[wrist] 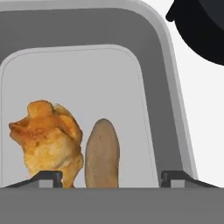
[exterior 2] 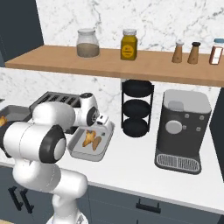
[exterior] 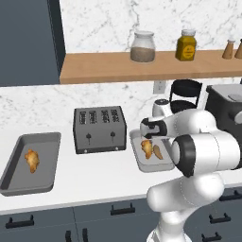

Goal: Place one sweet potato and one chicken drumstick in each tupperware on the nearby counter, to pack two identical lunches.

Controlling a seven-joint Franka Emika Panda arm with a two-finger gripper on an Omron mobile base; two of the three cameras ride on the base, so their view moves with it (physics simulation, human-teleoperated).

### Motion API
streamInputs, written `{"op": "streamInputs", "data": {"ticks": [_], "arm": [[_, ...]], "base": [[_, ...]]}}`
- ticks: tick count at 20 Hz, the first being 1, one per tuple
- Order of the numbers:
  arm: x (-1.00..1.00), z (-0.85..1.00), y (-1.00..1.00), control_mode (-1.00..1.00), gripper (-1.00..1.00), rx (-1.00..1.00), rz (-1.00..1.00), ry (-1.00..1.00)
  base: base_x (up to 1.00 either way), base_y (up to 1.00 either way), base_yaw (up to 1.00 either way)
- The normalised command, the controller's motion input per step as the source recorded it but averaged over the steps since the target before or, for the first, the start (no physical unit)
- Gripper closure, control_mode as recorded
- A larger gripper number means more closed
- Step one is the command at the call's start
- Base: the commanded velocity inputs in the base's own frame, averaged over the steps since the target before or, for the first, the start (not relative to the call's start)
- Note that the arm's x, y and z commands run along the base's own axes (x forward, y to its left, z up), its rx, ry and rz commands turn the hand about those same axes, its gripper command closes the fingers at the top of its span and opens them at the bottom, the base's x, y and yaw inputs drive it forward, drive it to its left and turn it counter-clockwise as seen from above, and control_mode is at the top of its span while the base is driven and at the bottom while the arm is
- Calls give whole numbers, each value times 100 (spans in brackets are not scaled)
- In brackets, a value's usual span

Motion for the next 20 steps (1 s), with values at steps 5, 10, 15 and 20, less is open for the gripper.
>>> {"op": "streamInputs", "data": {"ticks": [5, 10, 15, 20], "arm": [[-70, 52, -5, -100, -100, 2, 0, -5], [-100, 94, -13, -100, -100, 5, 0, -26], [-100, 100, -8, -100, -100, 2, 0, -23], [-100, 89, -21, -100, -100, 0, 0, -28]], "base": [[0, 0, 0], [0, 0, 0], [0, 0, 0], [0, 0, 0]]}}
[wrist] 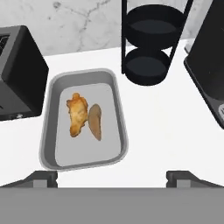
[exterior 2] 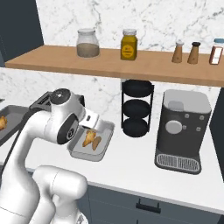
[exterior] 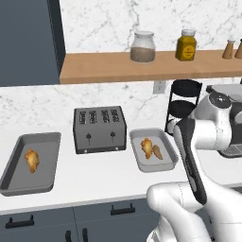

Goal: Place one sweet potato and one chicken drumstick in each tupperware on the nearby counter, to pack two identical lunches.

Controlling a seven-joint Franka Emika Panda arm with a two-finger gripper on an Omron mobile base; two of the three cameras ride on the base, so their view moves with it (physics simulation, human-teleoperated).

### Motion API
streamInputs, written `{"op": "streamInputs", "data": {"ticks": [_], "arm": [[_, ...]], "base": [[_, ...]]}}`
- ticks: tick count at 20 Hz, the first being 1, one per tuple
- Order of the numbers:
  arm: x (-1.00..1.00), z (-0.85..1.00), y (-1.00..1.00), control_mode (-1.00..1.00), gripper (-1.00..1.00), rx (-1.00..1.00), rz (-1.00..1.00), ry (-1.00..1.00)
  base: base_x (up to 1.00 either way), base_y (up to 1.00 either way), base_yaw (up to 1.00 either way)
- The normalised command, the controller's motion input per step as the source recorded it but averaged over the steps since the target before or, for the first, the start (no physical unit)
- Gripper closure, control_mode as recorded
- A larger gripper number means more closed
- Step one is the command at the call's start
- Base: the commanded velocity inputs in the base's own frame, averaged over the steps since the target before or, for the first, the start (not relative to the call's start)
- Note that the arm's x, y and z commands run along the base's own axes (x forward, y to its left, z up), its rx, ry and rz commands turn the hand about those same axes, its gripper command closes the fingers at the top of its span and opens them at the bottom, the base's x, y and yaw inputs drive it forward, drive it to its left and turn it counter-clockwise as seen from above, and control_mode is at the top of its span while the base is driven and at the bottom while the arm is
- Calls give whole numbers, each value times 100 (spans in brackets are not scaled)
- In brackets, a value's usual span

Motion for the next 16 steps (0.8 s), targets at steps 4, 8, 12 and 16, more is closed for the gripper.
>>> {"op": "streamInputs", "data": {"ticks": [4, 8, 12, 16], "arm": [[-50, 32, -15, 100, -100, 0, 1, -18], [0, 0, 0, 100, -100, 0, 0, 0], [0, 0, 0, 100, -100, 0, 0, 0], [0, 0, 0, 100, -100, 0, 0, 0]], "base": [[-50, -17, 1], [-100, -80, 0], [-100, -100, 0], [-100, -100, -1]]}}
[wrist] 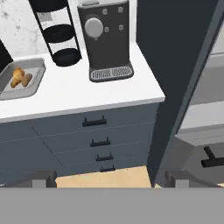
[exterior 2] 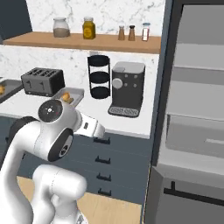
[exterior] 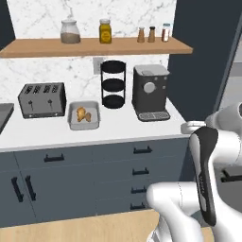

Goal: Place one sweet potato and one chicken drumstick in each tupperware on the nearby counter, to pack two identical lunches.

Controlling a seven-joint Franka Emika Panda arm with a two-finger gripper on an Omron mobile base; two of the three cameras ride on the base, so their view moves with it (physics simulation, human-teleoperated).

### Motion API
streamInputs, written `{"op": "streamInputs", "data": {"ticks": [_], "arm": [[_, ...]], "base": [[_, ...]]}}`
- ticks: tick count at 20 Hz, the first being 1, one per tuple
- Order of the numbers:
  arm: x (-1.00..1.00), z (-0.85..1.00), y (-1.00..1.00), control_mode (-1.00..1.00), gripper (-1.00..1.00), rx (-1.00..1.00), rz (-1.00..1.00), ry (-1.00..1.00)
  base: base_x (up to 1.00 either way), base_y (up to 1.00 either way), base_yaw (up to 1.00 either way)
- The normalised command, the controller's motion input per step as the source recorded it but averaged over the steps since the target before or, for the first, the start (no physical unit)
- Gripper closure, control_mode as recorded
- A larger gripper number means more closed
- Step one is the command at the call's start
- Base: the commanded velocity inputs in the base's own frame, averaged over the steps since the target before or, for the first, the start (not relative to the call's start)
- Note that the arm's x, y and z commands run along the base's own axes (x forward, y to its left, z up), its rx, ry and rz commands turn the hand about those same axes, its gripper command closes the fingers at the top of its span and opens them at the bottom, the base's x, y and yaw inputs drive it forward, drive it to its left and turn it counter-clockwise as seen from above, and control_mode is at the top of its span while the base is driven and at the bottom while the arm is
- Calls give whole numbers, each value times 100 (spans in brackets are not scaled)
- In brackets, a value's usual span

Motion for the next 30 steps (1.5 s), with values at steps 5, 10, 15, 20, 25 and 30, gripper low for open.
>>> {"op": "streamInputs", "data": {"ticks": [5, 10, 15, 20, 25, 30], "arm": [[0, 0, 0, 100, -100, 0, 0, 0], [0, 0, 0, 100, -100, 0, 0, 0], [0, 0, 0, 100, -100, 0, 0, 0], [0, 0, 0, 100, -100, 0, 0, 0], [0, 0, 0, 100, -100, 0, 0, 0], [0, 0, 0, 100, -100, 0, 0, 0]], "base": [[-57, -100, -22], [26, -97, -19], [67, -34, 0], [73, -20, 1], [37, -92, -6], [46, -18, 2]]}}
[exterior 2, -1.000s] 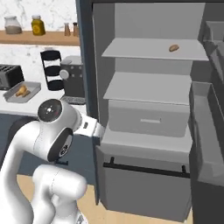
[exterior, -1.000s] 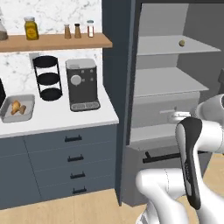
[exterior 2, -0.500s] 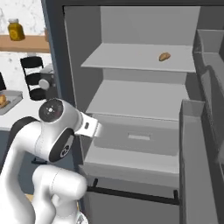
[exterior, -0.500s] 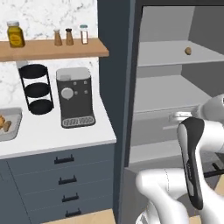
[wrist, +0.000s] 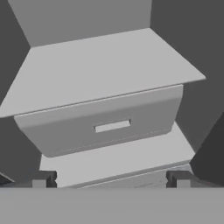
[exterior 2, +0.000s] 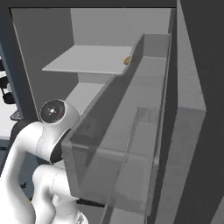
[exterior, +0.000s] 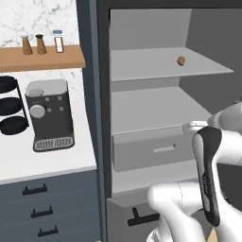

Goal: Place one sweet potato and one chicken drumstick in each tupperware on the nearby counter, to pack two identical lunches.

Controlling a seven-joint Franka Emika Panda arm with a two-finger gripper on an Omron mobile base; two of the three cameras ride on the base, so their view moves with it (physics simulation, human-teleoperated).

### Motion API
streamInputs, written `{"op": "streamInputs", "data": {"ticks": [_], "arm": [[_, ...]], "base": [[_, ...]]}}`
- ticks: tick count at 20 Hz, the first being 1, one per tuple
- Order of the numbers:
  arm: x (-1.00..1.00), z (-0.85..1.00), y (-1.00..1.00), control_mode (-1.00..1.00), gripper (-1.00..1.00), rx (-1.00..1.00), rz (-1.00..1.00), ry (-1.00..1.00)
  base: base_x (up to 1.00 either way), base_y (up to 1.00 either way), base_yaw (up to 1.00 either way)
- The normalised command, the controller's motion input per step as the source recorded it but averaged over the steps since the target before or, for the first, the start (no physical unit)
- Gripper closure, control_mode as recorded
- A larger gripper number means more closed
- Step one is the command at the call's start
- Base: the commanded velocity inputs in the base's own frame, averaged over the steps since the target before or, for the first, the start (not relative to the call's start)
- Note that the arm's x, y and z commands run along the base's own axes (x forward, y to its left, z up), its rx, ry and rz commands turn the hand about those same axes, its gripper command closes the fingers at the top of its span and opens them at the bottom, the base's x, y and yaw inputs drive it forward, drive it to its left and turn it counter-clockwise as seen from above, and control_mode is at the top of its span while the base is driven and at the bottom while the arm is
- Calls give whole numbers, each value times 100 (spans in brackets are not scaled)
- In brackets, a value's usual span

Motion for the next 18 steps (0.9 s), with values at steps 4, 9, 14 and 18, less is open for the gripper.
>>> {"op": "streamInputs", "data": {"ticks": [4, 9, 14, 18], "arm": [[14, 14, 0, -100, -100, 0, -3, 0], [18, 96, -9, -100, -100, 0, -14, -2], [0, 100, -19, -100, -100, 0, -13, -15], [0, 100, -48, -100, -100, 0, -1, -14]], "base": [[44, 0, 0], [0, 0, 0], [0, 0, 0], [0, 0, 0]]}}
